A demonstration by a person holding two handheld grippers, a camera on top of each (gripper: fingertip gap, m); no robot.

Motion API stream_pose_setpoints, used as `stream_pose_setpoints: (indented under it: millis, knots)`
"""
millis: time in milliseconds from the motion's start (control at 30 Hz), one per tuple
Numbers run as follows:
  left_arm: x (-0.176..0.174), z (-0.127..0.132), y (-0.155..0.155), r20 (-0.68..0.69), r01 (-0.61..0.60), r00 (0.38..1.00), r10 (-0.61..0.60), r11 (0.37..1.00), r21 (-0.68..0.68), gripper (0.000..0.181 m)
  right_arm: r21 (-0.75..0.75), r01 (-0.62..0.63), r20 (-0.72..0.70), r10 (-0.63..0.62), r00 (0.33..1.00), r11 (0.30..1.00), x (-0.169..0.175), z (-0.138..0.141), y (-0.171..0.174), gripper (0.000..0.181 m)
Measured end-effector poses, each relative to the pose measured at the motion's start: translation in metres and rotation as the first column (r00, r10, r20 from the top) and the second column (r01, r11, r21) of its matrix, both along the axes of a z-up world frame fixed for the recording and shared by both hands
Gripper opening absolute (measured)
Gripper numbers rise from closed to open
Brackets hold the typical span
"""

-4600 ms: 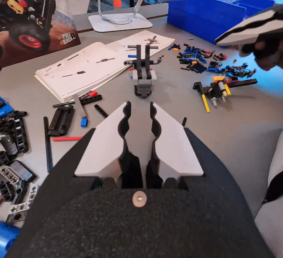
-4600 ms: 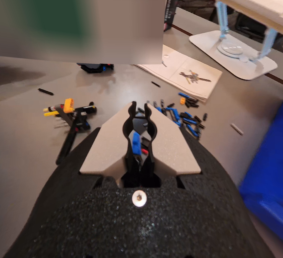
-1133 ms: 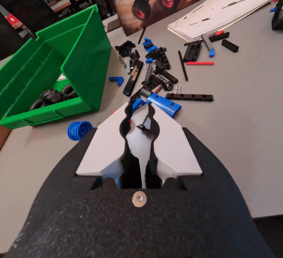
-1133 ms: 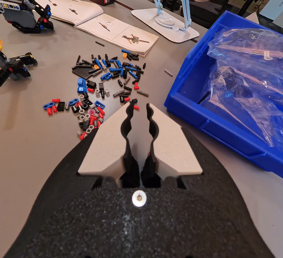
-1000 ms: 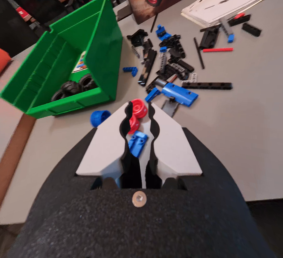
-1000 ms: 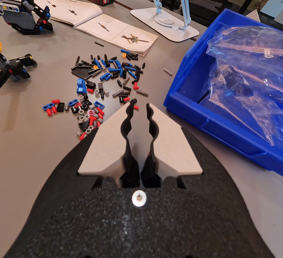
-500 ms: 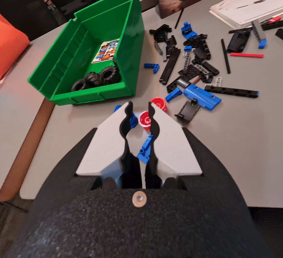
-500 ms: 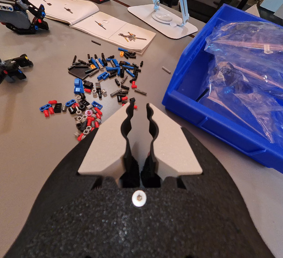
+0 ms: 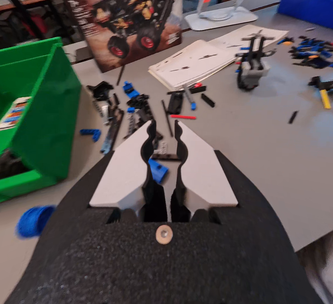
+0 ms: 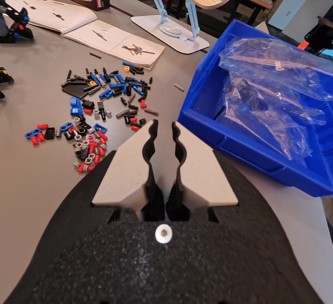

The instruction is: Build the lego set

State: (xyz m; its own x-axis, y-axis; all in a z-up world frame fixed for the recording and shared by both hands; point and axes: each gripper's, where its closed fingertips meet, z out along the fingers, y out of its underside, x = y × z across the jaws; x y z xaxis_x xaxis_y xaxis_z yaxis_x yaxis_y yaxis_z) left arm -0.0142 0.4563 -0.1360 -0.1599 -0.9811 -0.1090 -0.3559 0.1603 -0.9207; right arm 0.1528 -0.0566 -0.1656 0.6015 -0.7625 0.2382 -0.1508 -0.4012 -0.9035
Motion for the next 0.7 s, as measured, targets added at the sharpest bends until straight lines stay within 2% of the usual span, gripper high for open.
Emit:
stream_pose_setpoints:
  millis: [33,167,233,333,433,533,633,700]
  knots:
    - [0.007,-0.001,-0.014,-0.002,0.040,0.999,-0.040,0.999,-0.022,0.018,0.005,0.008,0.004,-0.008,1.000,1.000,0.000,0.001,-0.002,0.015]
    - [0.033,0.001,-0.083,0.008,0.210,0.978,-0.210,0.972,-0.101,0.018,0.060,0.070,0.012,-0.070,0.997,0.996,0.004,0.008,-0.013,0.015]
    - [0.044,0.006,-0.129,0.014,0.329,0.944,-0.331,0.930,-0.163,0.018,0.099,0.115,0.010,-0.117,0.993,0.988,0.008,0.011,-0.022,0.015]
    - [0.056,0.016,-0.201,0.005,0.492,0.867,-0.499,0.853,-0.173,0.019,0.167,0.150,-0.025,-0.148,0.989,0.975,0.012,0.014,-0.031,0.020]
    - [0.058,0.028,-0.273,-0.002,0.635,0.763,-0.646,0.750,-0.187,0.019,0.220,0.206,-0.053,-0.199,0.979,0.953,0.016,0.015,-0.044,0.025]
    - [0.056,0.033,-0.335,-0.022,0.729,0.662,-0.749,0.651,-0.210,0.021,0.266,0.262,-0.060,-0.256,0.965,0.928,0.020,0.019,-0.057,0.026]
    - [0.051,0.034,-0.383,-0.032,0.789,0.588,-0.808,0.581,-0.201,0.024,0.298,0.291,-0.090,-0.277,0.957,0.909,0.022,0.018,-0.064,0.030]
    - [0.046,0.031,-0.405,-0.037,0.816,0.550,-0.834,0.547,-0.187,0.024,0.313,0.290,-0.115,-0.266,0.957,0.905,0.023,0.016,-0.064,0.033]
